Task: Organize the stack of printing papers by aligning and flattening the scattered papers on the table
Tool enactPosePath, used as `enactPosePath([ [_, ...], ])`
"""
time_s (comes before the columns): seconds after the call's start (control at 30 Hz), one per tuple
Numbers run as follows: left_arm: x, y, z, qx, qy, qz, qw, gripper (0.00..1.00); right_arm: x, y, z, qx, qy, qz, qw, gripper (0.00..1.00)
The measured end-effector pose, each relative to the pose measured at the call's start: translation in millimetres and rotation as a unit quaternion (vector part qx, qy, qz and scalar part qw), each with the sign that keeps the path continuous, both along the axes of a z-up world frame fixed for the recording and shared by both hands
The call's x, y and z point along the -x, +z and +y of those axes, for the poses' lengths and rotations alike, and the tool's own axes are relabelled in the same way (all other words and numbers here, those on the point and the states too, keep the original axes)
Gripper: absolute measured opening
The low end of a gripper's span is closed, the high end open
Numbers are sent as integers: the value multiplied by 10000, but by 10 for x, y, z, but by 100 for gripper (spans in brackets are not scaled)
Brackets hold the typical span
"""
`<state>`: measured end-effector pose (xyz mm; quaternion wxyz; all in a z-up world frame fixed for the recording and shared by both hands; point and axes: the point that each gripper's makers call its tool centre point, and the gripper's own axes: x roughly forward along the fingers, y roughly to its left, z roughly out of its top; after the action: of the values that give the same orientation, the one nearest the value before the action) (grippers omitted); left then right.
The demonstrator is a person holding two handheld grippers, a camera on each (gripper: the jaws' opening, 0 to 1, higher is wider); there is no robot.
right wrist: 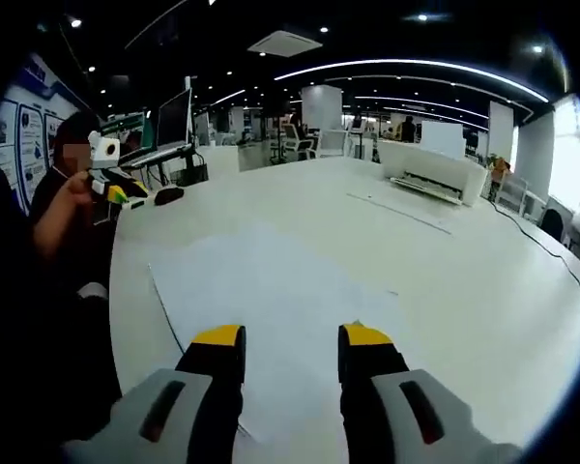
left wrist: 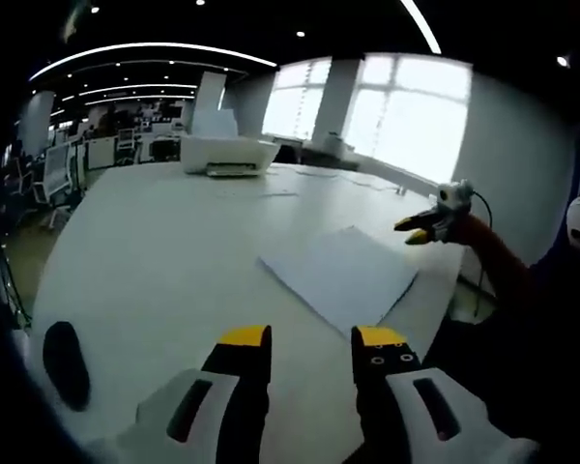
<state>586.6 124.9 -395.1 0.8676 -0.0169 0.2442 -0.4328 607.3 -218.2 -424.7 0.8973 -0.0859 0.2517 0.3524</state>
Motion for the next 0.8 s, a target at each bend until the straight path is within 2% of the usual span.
enactPosePath([
  [0.17, 37, -34, 6, -3, -21, 22, 10000, 37, 27, 44, -114, -110, 36, -3, 9999, 35],
  [0.43, 127, -65, 99, -53, 26, 37, 10000, 41, 94, 71, -219, -81, 24, -9, 10000, 36],
  [0.8, 227, -91, 228, -161, 118, -4, 9998, 45, 284, 230, -270, -97, -11, -271, 9996, 41],
])
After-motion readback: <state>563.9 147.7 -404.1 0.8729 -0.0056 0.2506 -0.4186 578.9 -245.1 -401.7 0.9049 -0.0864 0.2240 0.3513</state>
